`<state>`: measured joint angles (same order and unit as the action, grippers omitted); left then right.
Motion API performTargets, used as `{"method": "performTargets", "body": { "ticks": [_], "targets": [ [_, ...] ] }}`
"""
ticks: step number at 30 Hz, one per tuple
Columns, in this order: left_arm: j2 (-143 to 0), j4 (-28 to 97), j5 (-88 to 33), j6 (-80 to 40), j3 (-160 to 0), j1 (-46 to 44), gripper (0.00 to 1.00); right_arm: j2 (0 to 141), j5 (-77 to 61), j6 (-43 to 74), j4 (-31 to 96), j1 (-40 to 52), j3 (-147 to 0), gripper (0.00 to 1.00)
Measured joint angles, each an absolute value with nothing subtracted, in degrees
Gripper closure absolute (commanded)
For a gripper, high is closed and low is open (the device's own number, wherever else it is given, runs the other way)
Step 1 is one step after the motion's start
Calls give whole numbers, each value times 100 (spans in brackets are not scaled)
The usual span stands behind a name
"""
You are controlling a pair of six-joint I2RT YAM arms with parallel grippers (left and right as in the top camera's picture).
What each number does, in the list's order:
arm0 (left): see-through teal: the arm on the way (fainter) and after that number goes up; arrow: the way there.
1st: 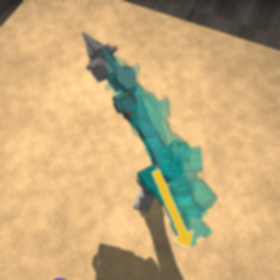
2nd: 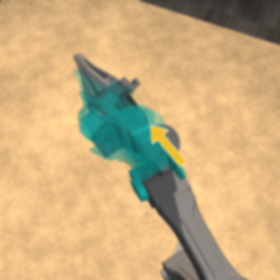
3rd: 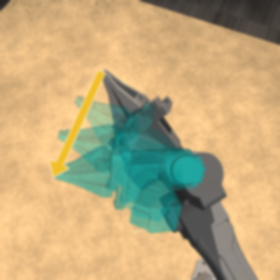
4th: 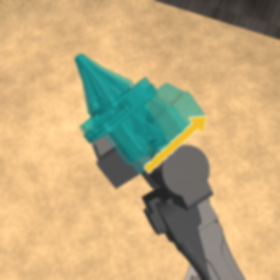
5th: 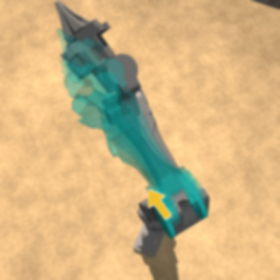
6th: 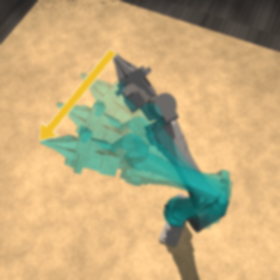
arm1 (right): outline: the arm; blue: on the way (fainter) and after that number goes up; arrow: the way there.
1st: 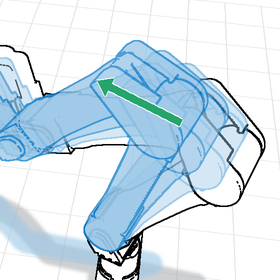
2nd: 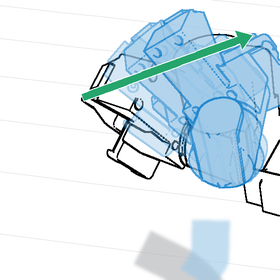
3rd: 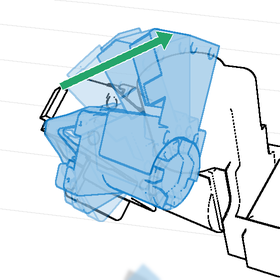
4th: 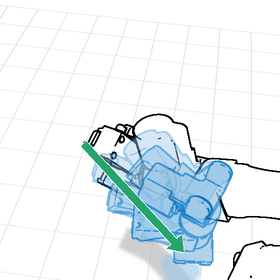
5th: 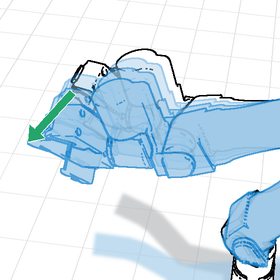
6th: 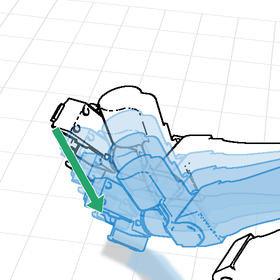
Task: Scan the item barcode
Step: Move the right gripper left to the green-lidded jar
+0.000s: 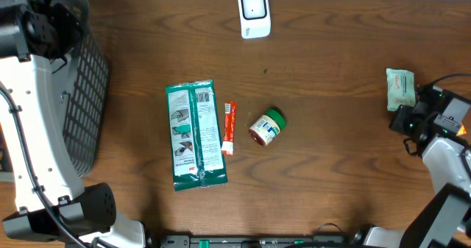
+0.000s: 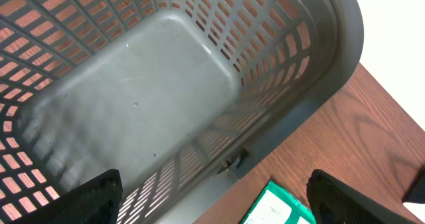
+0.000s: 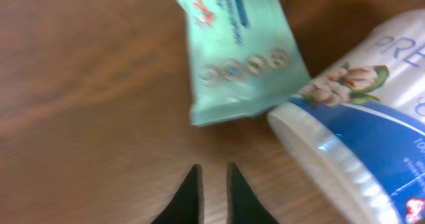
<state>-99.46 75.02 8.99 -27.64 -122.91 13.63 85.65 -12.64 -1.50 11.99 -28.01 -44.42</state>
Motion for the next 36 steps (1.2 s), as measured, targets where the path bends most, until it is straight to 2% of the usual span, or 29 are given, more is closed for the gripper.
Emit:
{"method": "performTargets", "body": {
  "ticks": [2, 3, 4, 6, 7, 11, 13, 16, 17, 21, 24, 28, 30, 32, 36],
  "targets": [
    [-9946, 7502, 899, -2764, -12291, 1363, 12, 8381, -1514, 27, 1192, -2801, -4440, 29],
    [-9946, 7502, 899, -2764, -12291, 1363, 12, 8256, -1695, 198, 1197, -2801, -4440, 21],
    [-9946, 7502, 899, -2764, -12291, 1363, 12, 8143, -1887, 344, 1186, -2803, -4440, 20],
    [-9946, 7502, 902, -2764, -12291, 1363, 12, 7865, -2484, 646, 1079, -2803, -4438, 13],
    [-9946, 7500, 899, -2764, -12291, 1363, 12, 7717, -2829, 827, 1017, -2801, -4440, 1],
    [-9946, 7502, 899, -2764, -12291, 1363, 12, 7155, -3730, 1516, 1446, -2644, -4576, 1],
    [-9946, 7502, 899, -2764, -12291, 1363, 12, 7013, -3780, 1752, 2169, -2300, -4890, 1],
    [-9946, 7502, 899, -2764, -12291, 1363, 12, 7017, -3273, 2032, 3605, -1221, -5839, 1],
    [-9946, 7502, 899, -2764, -12291, 1363, 11, 7019, -3223, 2047, 3680, -1090, -5935, 1],
    [-9946, 7502, 899, -2764, -12291, 1363, 12, 7223, -2018, 2467, 4849, 482, -7308, 1],
    [-9946, 7502, 899, -2764, -12291, 1363, 12, 7454, -1446, 2746, 4904, 1417, -7900, 1],
    [-9946, 7505, 899, -2764, -12291, 1363, 12, 8051, -1072, 2974, 4727, 2423, -7996, 3],
    [-9946, 7502, 902, -2764, -12291, 1363, 12, 8416, -1024, 3083, 4729, 2735, -7996, 15],
    [-9946, 7500, 899, -2764, -12291, 1363, 12, 8801, -1000, 3234, 4764, 3011, -7994, 23],
    [-9946, 7502, 899, -2764, -12291, 1363, 11, 9415, -764, 4108, 5074, 3317, -7983, 20]
  ]
}}
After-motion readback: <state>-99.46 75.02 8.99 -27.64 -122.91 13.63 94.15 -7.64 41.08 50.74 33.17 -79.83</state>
